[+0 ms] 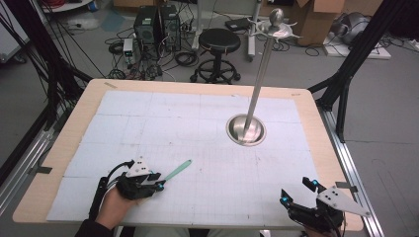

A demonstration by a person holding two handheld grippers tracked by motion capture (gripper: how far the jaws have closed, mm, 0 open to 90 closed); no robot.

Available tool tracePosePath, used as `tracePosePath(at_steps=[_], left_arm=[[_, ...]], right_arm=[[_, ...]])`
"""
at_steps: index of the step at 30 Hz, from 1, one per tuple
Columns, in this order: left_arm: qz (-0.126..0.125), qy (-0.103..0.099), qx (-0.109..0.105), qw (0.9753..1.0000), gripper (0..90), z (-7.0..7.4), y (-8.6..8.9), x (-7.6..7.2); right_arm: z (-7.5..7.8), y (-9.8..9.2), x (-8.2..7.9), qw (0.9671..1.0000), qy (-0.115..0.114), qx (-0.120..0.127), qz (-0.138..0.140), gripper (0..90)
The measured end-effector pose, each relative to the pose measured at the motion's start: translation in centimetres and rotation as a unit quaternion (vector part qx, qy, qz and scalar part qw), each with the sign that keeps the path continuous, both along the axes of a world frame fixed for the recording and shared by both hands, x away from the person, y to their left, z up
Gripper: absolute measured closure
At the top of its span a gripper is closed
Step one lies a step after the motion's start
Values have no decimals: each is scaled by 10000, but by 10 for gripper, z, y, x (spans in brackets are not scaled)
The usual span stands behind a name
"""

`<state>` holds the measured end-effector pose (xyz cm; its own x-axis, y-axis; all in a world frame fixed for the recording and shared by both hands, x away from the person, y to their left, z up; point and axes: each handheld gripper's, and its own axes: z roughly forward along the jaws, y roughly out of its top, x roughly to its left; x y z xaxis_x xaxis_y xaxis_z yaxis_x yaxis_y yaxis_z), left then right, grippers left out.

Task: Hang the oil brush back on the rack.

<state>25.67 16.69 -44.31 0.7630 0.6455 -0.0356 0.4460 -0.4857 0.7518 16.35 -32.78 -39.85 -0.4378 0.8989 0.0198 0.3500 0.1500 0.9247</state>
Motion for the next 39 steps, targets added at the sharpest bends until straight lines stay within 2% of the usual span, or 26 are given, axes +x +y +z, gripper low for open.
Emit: tracePosePath(at_steps=[1, 7, 10, 11, 21, 24, 26, 30, 31, 32, 33, 34, 35, 36, 37, 39], left_arm=[[-28, -44, 78, 10000, 697, 0, -1, 0], [-81, -28, 144, 9999, 805, 1, -6, -3], [-74, 3, 126, 9999, 807, 1, -5, -2], [-23, 93, 60, 9999, 809, 1, -5, -1], [15, 110, 69, 9999, 816, 2, -5, -1], [68, 170, 59, 9998, 818, 3, -5, 0], [104, 130, 60, 9998, 818, 3, -5, 1], [231, 105, -231, 9994, 819, 7, -1, 2], [284, 2, -437, 9986, 819, 10, 1, 1], [256, -100, -521, 9983, 819, 12, 3, 0], [256, -100, -521, 9983, 819, 12, 3, 0], [317, -232, -743, 9965, 819, 16, 6, -1], [338, -288, -863, 9953, 819, 18, 7, -2], [338, -288, -863, 9953, 819, 18, 7, -2], [369, -375, -1057, 9930, 819, 22, 9, -3], [389, -487, -1232, 9904, 819, 25, 11, -4]], right_arm=[[0, 0, 0, 10000, 3, 3, -7, 166], [0, 0, 0, 10000, 28, -16, 5, 167], [0, 1, 1, 10000, 26, -14, 7, 167], [0, 1, 1, 10000, 35, -9, 7, 166], [0, 2, 1, 10000, 47, 5, -1, 167], [0, 1, 1, 10000, 39, -6, 3, 167], [0, 1, 1, 10000, 41, -5, 4, 167], [-1, 1, 1, 10000, 43, -6, 22, 167], [-1, 1, 1, 10000, 42, -4, 26, 167], [-1, 1, 1, 10000, 29, -10, 37, 167], [0, 2, 1, 10000, 34, -8, 42, 166], [0, 2, 1, 10000, 29, -6, 53, 167], [0, 2, 0, 10000, 3, 52, 62, 166], [0, 3, 0, 9999, -17, 103, 80, 166], [1, 3, 0, 9999, -41, 102, 103, 166], [1, 5, 1, 9998, -88, 108, 150, 163]])
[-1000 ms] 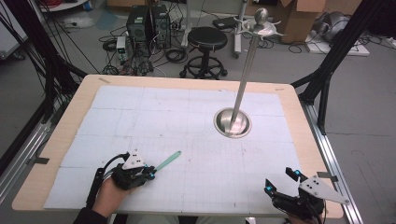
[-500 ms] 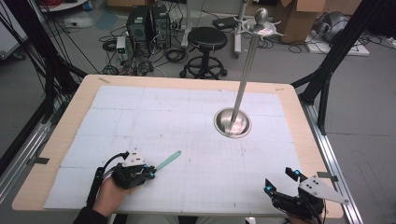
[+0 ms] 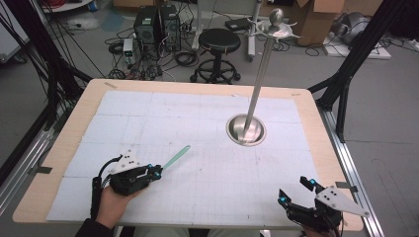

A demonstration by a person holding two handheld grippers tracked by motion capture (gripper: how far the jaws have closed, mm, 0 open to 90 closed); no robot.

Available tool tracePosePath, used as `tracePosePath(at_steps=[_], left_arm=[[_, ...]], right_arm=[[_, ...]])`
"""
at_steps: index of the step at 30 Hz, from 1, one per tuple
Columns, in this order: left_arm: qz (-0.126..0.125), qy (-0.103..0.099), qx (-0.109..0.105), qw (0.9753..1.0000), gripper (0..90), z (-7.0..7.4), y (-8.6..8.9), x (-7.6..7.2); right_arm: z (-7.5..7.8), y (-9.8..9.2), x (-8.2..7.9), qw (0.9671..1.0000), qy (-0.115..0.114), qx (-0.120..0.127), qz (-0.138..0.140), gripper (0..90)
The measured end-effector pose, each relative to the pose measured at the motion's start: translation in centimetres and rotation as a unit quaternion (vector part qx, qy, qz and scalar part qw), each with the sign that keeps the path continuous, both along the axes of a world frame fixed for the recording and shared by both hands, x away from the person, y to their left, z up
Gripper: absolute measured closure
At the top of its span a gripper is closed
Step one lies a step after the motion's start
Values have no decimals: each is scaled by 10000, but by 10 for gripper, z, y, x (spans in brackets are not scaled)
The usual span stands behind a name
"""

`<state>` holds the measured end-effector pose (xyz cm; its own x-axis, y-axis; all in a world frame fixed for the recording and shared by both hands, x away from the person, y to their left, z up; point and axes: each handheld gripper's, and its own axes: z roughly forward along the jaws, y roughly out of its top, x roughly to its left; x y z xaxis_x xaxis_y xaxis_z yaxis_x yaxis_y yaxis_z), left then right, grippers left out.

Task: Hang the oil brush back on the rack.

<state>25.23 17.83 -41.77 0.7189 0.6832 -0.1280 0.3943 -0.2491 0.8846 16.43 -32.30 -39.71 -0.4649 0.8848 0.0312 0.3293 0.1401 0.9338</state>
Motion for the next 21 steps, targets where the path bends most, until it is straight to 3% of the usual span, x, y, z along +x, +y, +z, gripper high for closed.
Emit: tracePosePath(at_steps=[2, 5, 7, 8, 9, 11, 13, 16, 21], left_arm=[[-13, -47, -67, 10000, 819, 1, 1, -1], [-114, -173, -349, 9992, 819, 6, 3, -3], [-157, -204, -423, 9988, 818, 8, 3, -4], [-230, -271, -559, 9978, 819, 12, 4, -6], [-230, -271, -559, 9978, 819, 12, 4, -6], [-304, -366, -851, 9952, 819, 17, 5, -10], [-348, -394, -931, 9943, 819, 18, 5, -11], [-458, -552, -1152, 9907, 818, 27, 7, -16], [-616, -706, -1338, 9866, 818, 35, 6, -21]], right_arm=[[1, 2, 1, 10000, -21, 78, 56, 157], [6, 6, 4, 9994, -68, 270, 180, 158], [11, 11, 4, 9984, -196, 280, 445, 158], [14, 14, 4, 9978, -271, 294, 525, 159], [17, 18, 4, 9972, -322, 294, 613, 161], [22, 29, 5, 9955, -386, 282, 822, 161], [24, 36, 6, 9945, -405, 229, 940, 163], [34, 66, 12, 9889, -446, 121, 1414, 164], [49, 97, 24, 9767, -522, 545, 2009, 174]])
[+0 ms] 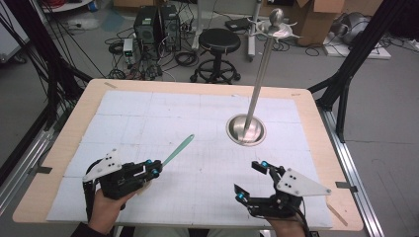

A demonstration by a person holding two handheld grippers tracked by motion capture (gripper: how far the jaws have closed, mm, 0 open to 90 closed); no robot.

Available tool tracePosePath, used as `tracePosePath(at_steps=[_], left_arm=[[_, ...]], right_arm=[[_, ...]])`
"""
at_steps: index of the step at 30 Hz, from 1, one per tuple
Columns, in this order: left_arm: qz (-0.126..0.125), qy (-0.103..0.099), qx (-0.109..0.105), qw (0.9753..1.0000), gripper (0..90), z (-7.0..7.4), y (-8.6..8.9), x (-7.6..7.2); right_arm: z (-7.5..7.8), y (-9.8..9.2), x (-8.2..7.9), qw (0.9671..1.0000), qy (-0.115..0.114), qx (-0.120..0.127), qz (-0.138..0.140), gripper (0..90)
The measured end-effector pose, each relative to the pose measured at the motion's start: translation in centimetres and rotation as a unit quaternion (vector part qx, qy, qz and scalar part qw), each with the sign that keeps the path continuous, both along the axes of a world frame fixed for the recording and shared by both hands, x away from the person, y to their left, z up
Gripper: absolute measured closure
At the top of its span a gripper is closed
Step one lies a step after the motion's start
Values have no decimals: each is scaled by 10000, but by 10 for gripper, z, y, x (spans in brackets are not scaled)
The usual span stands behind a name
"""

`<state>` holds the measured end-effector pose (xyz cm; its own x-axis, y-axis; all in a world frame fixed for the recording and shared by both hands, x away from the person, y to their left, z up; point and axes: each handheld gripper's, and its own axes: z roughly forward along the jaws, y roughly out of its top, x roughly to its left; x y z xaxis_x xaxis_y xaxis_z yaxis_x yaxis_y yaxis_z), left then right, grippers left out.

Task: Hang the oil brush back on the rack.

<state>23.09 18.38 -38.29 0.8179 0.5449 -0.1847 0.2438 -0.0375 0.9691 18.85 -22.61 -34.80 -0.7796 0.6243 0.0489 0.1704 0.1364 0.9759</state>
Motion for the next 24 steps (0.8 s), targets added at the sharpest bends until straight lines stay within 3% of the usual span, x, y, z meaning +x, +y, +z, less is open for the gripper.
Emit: tracePosePath(at_steps=[2, 3, 6, 12, 14, 16, 19, 24], left_arm=[[-17, -48, 1, 10000, 818, 1, -1, -1], [-70, -115, -3, 9999, 818, 4, -2, -3], [-115, -180, -25, 9998, 818, 6, -4, -4], [-436, -348, -167, 9983, 818, 10, -11, -10], [-657, -426, -198, 9967, 818, 11, -16, -13], [-718, -442, -201, 9962, 818, 12, -19, -14], [-992, -514, -275, 9934, 818, 13, -26, -19], [-1243, -582, -296, 9901, 818, 15, -35, -25]], right_arm=[[2, 5, 2, 9999, 5, 63, 100, 177], [5, 14, 7, 9995, 16, 113, 301, 188], [6, 21, 12, 9990, 30, 133, 431, 189], [0, 36, 19, 9964, 131, 238, 798, 190], [-4, 42, 21, 9949, 229, 263, 949, 192], [-6, 44, 20, 9938, 267, 283, 1037, 204], [-8, 47, 21, 9926, 322, 309, 1130, 208], [-11, 50, 21, 9895, 410, 402, 1327, 219]])
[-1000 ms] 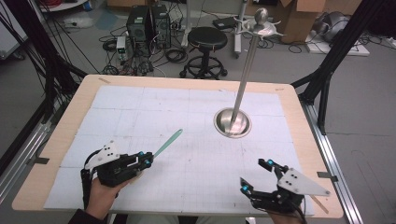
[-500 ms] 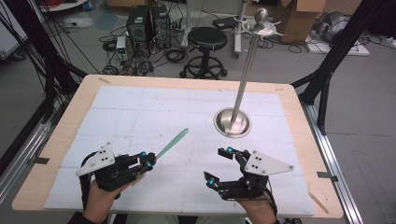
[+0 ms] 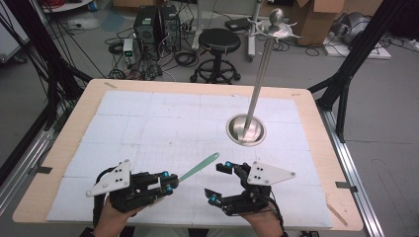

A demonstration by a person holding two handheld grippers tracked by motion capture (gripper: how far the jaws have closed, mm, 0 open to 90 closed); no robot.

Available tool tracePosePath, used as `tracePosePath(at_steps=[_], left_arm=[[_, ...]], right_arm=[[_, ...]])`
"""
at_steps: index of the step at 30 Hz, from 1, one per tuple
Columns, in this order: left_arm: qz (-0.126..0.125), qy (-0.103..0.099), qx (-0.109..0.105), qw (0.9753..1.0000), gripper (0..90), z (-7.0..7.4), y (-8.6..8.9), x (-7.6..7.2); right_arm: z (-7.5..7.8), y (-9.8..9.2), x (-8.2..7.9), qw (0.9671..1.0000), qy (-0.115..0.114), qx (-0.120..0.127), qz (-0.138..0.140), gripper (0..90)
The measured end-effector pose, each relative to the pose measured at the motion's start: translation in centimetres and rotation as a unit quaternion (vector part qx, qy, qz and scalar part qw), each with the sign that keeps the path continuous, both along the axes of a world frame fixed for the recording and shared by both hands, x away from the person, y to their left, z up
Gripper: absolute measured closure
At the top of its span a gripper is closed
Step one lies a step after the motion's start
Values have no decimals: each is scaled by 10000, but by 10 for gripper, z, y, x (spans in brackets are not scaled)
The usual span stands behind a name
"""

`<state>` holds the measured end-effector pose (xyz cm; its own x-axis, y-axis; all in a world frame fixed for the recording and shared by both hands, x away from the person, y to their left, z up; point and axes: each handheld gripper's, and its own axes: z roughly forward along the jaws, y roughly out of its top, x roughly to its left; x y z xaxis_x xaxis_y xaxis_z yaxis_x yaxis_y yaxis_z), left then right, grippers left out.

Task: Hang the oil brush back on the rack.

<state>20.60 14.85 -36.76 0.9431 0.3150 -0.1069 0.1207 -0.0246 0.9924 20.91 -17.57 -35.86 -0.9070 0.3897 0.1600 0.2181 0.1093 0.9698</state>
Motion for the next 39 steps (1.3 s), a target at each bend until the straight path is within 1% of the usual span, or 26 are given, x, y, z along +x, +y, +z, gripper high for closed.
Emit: tracePosePath(at_steps=[6, 7, 9, 11, 14, 19, 24, 28, 32, 36, 39], left_arm=[[-245, 15, -51, 9997, 817, 0, -8, -4], [-271, 28, -51, 9996, 817, -1, -9, -4], [-317, 40, -47, 9995, 817, -1, -10, -5], [-332, 46, -55, 9994, 817, -1, -11, -5], [-410, 49, -27, 9991, 817, -2, -14, -6], [-496, 92, -31, 9987, 817, -4, -16, -6], [-546, 102, -19, 9985, 817, -5, -18, -6], [-562, 125, -13, 9983, 817, -6, -18, -7], [-613, 148, 14, 9980, 817, -7, -19, -7], [-672, 189, 33, 9976, 817, -9, -20, -7], [-684, 203, 58, 9974, 817, -9, -21, -7]], right_arm=[[1, 2, -1, 9998, -33, 136, 158, 234], [1, 2, -2, 9997, -11, 170, 197, 237], [2, 3, -2, 9994, -49, 219, 248, 246], [3, 3, -3, 9994, -20, 218, 274, 254], [4, 4, -4, 9989, -69, 260, 376, 278], [5, 7, -5, 9981, -149, 300, 511, 328], [5, 8, -6, 9974, -157, 317, 623, 384], [5, 8, -6, 9972, -203, 325, 649, 433], [4, 6, -6, 9966, -147, 401, 710, 481], [4, 5, -5, 9960, -145, 460, 754, 527], [4, 5, -5, 9956, -87, 495, 785, 558]])
